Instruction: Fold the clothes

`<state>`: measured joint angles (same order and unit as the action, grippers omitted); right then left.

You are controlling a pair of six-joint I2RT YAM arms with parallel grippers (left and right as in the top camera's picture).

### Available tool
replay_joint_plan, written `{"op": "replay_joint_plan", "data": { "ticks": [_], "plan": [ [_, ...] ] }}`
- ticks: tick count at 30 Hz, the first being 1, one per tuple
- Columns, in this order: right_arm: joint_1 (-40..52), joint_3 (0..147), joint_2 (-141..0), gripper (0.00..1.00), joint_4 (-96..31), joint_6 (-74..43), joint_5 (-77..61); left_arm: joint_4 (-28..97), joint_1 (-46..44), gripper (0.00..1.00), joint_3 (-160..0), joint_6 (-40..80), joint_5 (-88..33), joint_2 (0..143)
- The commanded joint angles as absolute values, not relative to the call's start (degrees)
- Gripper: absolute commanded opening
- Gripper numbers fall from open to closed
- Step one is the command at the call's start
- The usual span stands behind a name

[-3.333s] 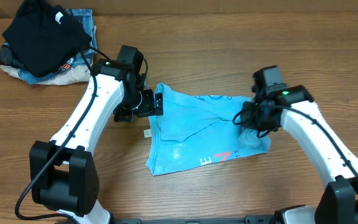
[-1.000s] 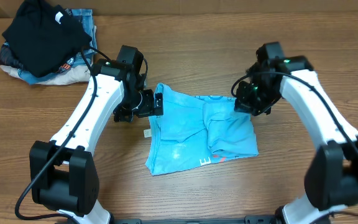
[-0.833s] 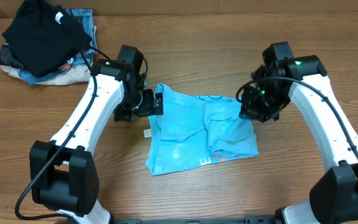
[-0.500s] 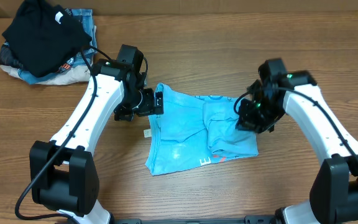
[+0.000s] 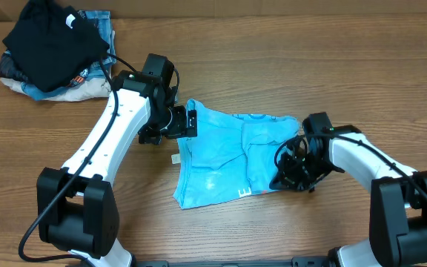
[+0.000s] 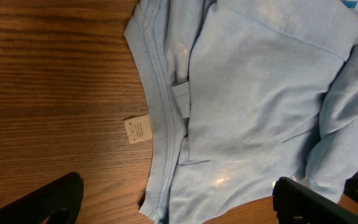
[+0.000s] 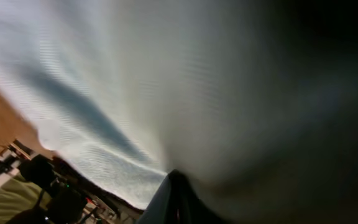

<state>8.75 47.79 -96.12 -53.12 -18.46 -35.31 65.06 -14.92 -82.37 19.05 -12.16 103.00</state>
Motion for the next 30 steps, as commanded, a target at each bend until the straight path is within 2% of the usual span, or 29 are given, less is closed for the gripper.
{"op": "replay_joint_plan", "data": {
  "ticks": [1, 13, 14, 15, 17, 30],
  "plan": [
    [9.0, 47.8, -96.0, 0.04, -52.5, -22.0, -33.6, 65.5, -15.1, 1.00, -82.2, 18.0, -11.9, 102.8],
    [8.9, 64.7, -92.2, 0.04, -62.0, -22.3, -30.4, 65.7, -15.1, 1.00, -82.2, 18.3, -11.8, 102.8],
    [8.9, 66.5, -92.2, 0.11, -63.0, -22.3, -28.6, 65.7, -15.1, 1.00, -82.2, 18.7, -11.9, 102.8],
    [8.9, 67.9, -92.2, 0.26, -63.7, -22.3, -27.1, 65.7, -15.1, 1.00, -82.2, 19.2, -11.9, 102.8],
    [8.9, 70.5, -92.2, 1.00, -65.2, -22.3, -24.4, 65.4, -15.1, 1.00, -82.1, 19.5, -11.9, 102.9],
    [8.9, 75.5, -92.2, 1.00, -68.0, -20.3, -22.5, 53.6, -14.6, 1.00, -69.9, 19.3, -17.1, 102.9]
  ]
}}
